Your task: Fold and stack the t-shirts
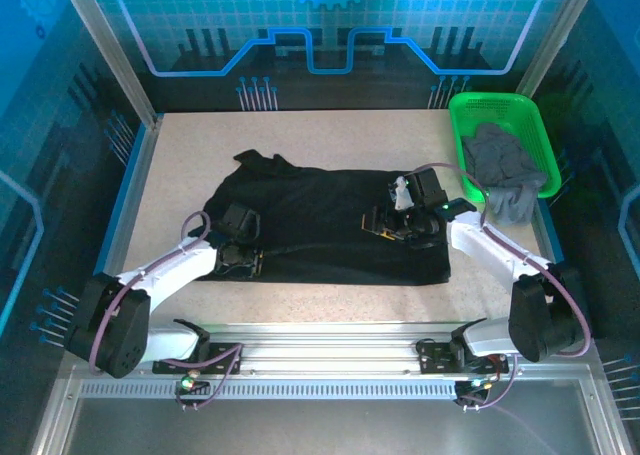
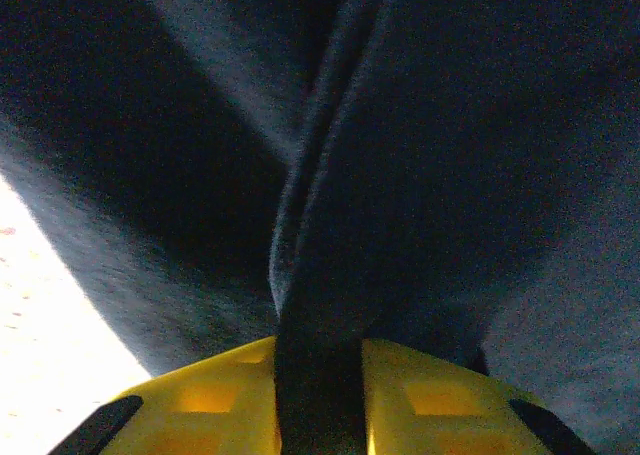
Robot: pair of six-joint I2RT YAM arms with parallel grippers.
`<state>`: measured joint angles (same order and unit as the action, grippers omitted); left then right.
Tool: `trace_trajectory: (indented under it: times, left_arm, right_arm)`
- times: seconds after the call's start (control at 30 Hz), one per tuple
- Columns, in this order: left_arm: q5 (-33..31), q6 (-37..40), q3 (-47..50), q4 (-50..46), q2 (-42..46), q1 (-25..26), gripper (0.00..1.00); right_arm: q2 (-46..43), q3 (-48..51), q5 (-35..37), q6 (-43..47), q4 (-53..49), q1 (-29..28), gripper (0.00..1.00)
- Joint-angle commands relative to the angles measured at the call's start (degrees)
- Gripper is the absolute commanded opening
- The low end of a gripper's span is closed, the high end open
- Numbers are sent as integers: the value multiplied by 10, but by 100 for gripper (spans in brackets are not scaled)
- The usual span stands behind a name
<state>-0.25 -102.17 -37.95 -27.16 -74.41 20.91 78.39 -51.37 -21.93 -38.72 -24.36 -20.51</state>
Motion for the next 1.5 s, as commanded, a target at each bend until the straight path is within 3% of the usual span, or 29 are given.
trace_trajectory:
  times: [0.0, 0.2, 0.3, 0.6, 0.67, 0.77, 0.83, 0.97, 1.07, 1.2, 1.33, 1.47]
  left_arm:
    - [-5, 13, -34, -7, -18, 5, 14]
    - [-11, 46, -77, -7, -59, 4, 0]
    - [-14, 115, -142, -13, -110, 0, 0]
    - [-34, 355, -383, -190, -312, -1, 0]
    - [-44, 395, -410, -209, -336, -1, 9]
    - [-69, 430, -452, -257, -359, -1, 53]
    - [-93, 438, -461, -276, -349, 0, 63]
    - [-114, 406, -402, -251, -263, 0, 72]
    - [-62, 329, -316, -206, -186, -4, 81]
    - [0, 195, -162, -44, -110, -11, 89]
    - [16, 115, -98, 70, -113, -22, 89]
    - [2, 124, -125, 73, -143, -23, 88]
  right_arm:
    - [-6, 7, -7, 1, -1, 3, 53]
    - [4, -2, -7, 4, -5, 8, 49]
    - [8, -6, -8, 4, -7, 9, 48]
    - [6, -6, -14, 8, -17, 25, 48]
    - [5, -5, -19, 9, -18, 30, 48]
    - [5, -4, -22, 11, -22, 36, 49]
    - [4, -4, -22, 12, -24, 39, 49]
    - [9, -5, -26, 13, -21, 39, 49]
    - [15, -7, -34, 14, -14, 39, 50]
    - [31, -11, -46, 13, 0, 37, 50]
    - [46, -25, -60, 16, 8, 29, 51]
    - [53, -32, -59, 18, 5, 21, 51]
